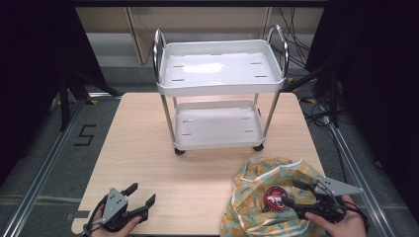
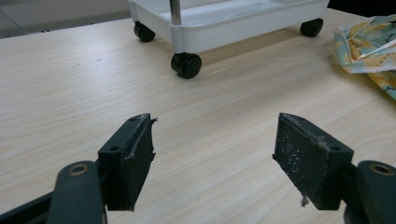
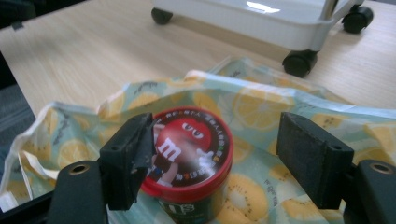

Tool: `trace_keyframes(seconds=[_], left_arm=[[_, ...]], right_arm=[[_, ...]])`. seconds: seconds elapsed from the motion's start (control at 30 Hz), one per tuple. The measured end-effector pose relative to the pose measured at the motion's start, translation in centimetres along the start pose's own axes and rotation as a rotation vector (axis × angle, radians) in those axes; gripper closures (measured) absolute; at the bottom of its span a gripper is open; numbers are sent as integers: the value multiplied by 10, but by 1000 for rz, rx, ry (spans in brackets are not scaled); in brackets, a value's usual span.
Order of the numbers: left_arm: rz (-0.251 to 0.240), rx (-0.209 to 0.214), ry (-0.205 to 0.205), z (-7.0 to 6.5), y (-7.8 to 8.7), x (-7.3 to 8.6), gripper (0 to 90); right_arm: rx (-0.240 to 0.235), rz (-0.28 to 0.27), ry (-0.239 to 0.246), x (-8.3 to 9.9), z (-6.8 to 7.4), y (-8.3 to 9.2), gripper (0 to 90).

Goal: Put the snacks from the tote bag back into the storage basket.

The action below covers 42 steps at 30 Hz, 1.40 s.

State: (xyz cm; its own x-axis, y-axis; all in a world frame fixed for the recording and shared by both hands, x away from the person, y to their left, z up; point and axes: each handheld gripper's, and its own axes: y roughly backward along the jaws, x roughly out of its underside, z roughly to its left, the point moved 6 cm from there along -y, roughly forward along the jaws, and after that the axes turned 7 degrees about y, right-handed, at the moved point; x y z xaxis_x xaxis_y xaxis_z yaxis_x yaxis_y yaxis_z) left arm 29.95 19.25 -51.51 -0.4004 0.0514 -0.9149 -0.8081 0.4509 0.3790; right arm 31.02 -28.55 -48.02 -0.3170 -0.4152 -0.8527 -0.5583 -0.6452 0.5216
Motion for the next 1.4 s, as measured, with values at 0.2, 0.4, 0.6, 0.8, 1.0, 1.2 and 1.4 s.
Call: trace_keyframes(seconds=[0.2,0.4,0.6,0.8,1.0,1.2,1.4], left_arm=[[1,8,1,0,-1,1,276],[2,8,-8,0,-1,1,275],[8,8,-10,-1,-1,1,273],[9,13,-11,-1,-1,1,273],[11,17,-16,-1,-2,2,273],[18,22,-18,-2,-2,2,271],[10,16,-13,-2,-2,2,271]], right_arm=[[-37,22,-14,0,10,-5,258],[-49,59,17,5,11,-15,249],[-76,85,26,8,15,-22,245],[-62,110,44,13,15,-31,238],[-69,132,48,17,17,-38,236],[-52,138,52,20,16,-41,244],[-62,138,44,22,16,-43,251]])
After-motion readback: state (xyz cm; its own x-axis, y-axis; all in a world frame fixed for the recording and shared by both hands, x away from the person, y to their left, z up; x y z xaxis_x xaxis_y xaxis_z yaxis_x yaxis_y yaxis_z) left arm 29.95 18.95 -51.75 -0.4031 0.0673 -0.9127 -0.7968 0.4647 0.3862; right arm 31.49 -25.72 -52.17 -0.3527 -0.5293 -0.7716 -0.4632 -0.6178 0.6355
